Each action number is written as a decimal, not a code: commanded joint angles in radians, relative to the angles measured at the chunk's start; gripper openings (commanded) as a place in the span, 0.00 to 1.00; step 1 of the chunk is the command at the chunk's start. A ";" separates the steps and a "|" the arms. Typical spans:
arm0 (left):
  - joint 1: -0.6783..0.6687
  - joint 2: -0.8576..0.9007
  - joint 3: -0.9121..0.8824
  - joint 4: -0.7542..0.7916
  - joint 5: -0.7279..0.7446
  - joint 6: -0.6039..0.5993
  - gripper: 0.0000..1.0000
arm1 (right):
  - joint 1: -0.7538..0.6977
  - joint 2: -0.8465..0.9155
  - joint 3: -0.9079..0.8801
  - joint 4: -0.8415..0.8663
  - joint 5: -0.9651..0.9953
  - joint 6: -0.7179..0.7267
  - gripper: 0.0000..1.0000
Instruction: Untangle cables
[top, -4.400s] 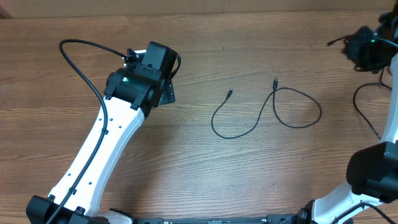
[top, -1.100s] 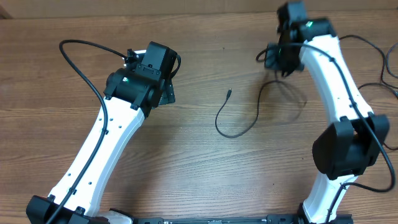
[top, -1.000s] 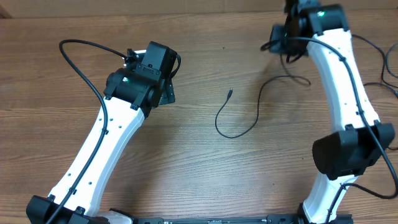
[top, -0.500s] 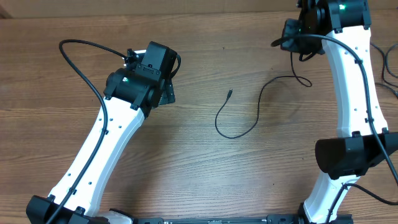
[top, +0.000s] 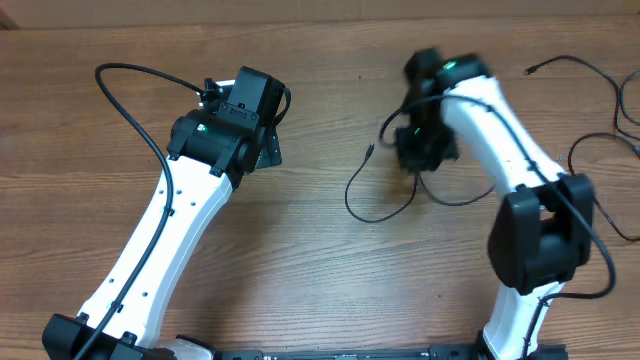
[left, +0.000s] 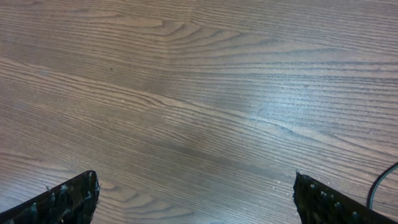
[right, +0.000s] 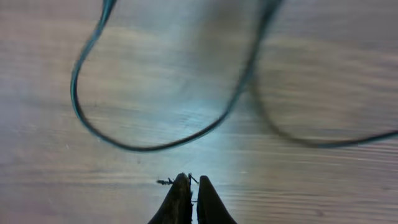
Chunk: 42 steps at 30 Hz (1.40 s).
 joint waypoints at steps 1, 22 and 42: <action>0.005 -0.024 -0.003 0.003 -0.019 0.019 1.00 | 0.096 -0.013 -0.065 0.043 -0.047 -0.013 0.04; 0.005 -0.024 -0.003 0.004 -0.019 0.019 1.00 | 0.330 -0.013 -0.342 0.460 -0.044 0.017 0.90; 0.005 -0.024 -0.003 0.003 -0.019 0.019 1.00 | 0.285 -0.011 -0.463 0.593 0.258 0.092 0.87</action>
